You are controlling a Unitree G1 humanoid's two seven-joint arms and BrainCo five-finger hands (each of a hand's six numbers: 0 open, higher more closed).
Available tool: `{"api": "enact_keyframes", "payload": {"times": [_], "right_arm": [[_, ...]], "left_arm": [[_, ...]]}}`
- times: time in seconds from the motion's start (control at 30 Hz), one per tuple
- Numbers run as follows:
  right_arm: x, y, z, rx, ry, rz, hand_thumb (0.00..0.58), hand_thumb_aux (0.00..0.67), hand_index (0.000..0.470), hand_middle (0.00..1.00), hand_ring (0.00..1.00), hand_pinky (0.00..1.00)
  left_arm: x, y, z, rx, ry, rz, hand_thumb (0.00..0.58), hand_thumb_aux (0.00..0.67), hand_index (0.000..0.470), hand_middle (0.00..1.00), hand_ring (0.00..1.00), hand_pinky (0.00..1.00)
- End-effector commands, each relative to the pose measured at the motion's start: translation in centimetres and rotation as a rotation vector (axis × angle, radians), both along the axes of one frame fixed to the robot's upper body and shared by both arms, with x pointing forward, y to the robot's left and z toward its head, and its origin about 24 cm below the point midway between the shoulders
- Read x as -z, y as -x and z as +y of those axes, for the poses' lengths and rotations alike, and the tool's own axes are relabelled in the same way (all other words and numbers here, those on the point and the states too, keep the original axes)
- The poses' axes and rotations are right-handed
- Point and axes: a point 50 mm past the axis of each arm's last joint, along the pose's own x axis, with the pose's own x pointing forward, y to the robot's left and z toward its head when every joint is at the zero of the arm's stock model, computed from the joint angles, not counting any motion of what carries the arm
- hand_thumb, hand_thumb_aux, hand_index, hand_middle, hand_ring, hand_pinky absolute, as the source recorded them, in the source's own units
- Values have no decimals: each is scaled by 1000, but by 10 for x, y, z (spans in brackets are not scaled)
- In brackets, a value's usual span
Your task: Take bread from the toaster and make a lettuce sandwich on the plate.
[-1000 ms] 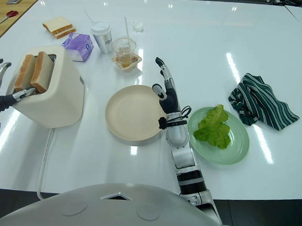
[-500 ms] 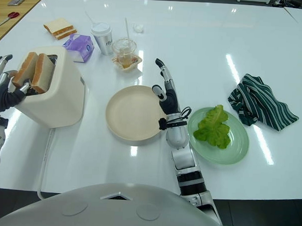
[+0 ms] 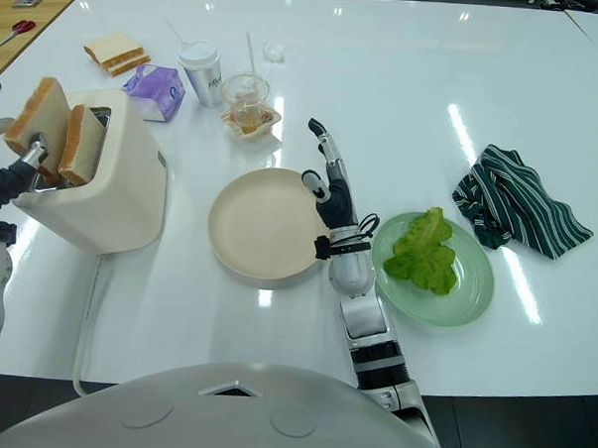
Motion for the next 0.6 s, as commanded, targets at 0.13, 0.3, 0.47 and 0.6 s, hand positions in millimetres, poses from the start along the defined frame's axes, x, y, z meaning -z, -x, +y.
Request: {"api": "enact_keyframes", "payload": {"times": [0.13,0.3,0.47,0.6], "right_arm": [[1,0,0,4,5,0,0,0,0,0,0,0],[1,0,0,5,5,-2,0,0,0,0,0,0],[0,0,-1,8,-1,-4,0,0,0,0,0,0],[-2,-1,-3,16,-7,-8,0,0,0,0,0,0]], "left_arm": [[-22,2,-5,22,-14,-125,580,670,470,0,0,0],[-30,0,-7,42,73,-187,580,670,470,0,0,0],[-39,-5,-6,126,375,-265,580,670,470,0,0,0],[-64,-6,-11,237,453,-332,580,670,470,0,0,0]]}}
